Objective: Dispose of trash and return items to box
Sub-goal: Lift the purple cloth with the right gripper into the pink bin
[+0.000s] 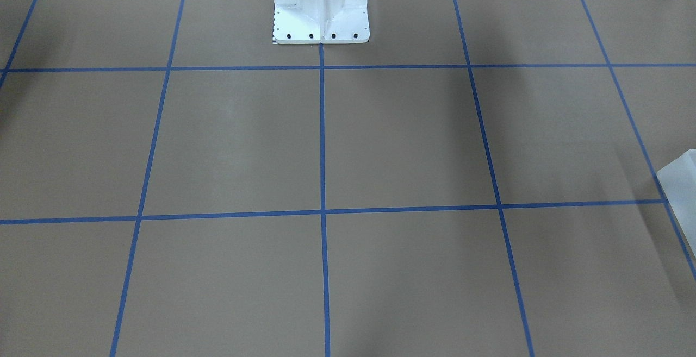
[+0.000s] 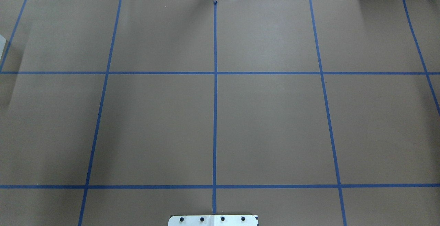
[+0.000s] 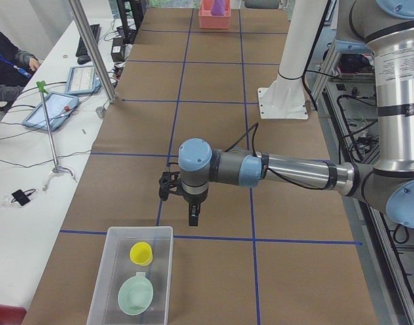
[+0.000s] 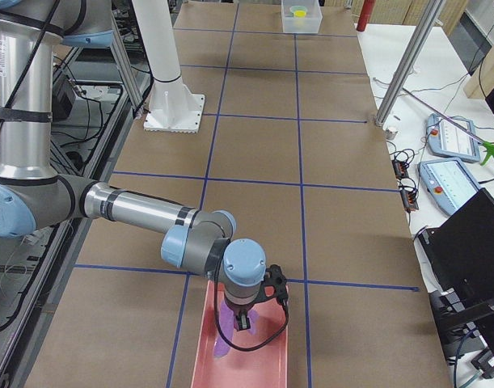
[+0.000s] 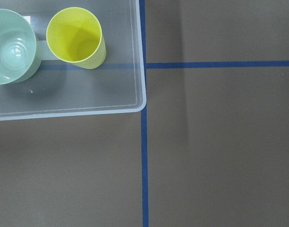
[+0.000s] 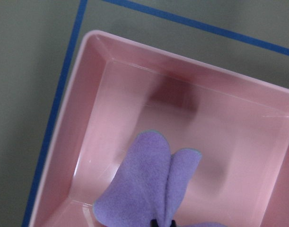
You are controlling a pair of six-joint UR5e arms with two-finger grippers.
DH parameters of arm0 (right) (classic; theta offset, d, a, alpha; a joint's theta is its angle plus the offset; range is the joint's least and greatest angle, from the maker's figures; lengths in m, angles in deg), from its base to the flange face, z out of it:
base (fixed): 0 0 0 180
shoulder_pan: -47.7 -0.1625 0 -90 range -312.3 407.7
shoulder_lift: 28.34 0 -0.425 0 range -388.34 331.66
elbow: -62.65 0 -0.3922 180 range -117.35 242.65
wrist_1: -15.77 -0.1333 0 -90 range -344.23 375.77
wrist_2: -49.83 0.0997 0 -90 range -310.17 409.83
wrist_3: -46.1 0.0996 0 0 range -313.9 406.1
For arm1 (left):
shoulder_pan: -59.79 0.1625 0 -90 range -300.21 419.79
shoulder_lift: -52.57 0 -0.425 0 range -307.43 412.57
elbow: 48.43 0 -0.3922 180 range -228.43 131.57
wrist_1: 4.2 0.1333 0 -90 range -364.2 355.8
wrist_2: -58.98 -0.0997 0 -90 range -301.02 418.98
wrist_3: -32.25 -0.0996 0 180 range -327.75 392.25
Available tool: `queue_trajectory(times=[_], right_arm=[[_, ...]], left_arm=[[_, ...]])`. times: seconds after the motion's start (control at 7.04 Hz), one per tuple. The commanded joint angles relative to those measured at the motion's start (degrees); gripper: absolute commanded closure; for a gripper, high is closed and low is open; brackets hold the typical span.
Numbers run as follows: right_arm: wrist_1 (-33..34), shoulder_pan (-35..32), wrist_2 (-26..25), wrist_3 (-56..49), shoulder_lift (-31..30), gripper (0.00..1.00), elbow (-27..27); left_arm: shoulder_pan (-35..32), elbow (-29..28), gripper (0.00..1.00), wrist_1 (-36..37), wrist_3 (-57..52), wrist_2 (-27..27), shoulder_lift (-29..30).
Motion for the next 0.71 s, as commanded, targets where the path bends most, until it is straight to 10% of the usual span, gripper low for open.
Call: queue_trajectory(times=[0.0, 0.57], right_arm=[[-3.3, 0.0, 0.9, 4.3, 0.5, 0.00, -1.9], [-2.7, 6.8, 6.0, 26.3, 6.3, 0.00, 5.8]], left_arm=[[0.0, -0.1, 0.01, -0.1, 0.0, 0.0, 0.0], [0.0, -0.2, 0.01, 0.1, 0.1, 0.1, 0.0]])
